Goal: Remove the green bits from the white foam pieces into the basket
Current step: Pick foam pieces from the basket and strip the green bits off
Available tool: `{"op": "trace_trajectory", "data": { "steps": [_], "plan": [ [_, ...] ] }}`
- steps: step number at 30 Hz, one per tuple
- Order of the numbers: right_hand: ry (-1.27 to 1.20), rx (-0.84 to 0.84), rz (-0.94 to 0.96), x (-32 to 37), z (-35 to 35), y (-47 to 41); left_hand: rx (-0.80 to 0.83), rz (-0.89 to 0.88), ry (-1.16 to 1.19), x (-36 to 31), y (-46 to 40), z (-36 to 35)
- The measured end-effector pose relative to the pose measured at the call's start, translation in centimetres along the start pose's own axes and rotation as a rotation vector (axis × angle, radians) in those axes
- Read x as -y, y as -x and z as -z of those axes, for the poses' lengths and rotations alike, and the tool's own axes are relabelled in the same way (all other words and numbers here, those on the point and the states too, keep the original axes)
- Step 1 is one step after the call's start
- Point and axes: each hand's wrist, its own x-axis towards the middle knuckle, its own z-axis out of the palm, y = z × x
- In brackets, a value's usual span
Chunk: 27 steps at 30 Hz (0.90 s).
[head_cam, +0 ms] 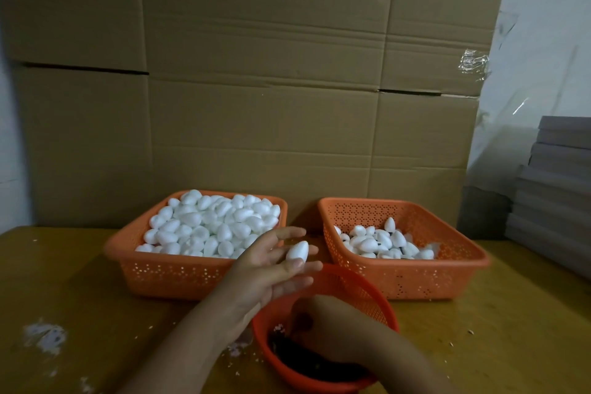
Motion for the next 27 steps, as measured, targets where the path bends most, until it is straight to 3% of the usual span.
{"op": "trace_trajectory", "data": {
  "steps": [14, 27],
  "plan": [
    [0.132, -0.007, 0.012, -0.3, -0.6, -0.5, -0.044, -0.004, -0.296, 0.3, 0.1, -1.7],
    [0.027, -0.001, 0.023, 0.4, 0.2, 0.5, -0.107, -0.038, -0.350, 0.4, 0.3, -2.3]
  ]
}}
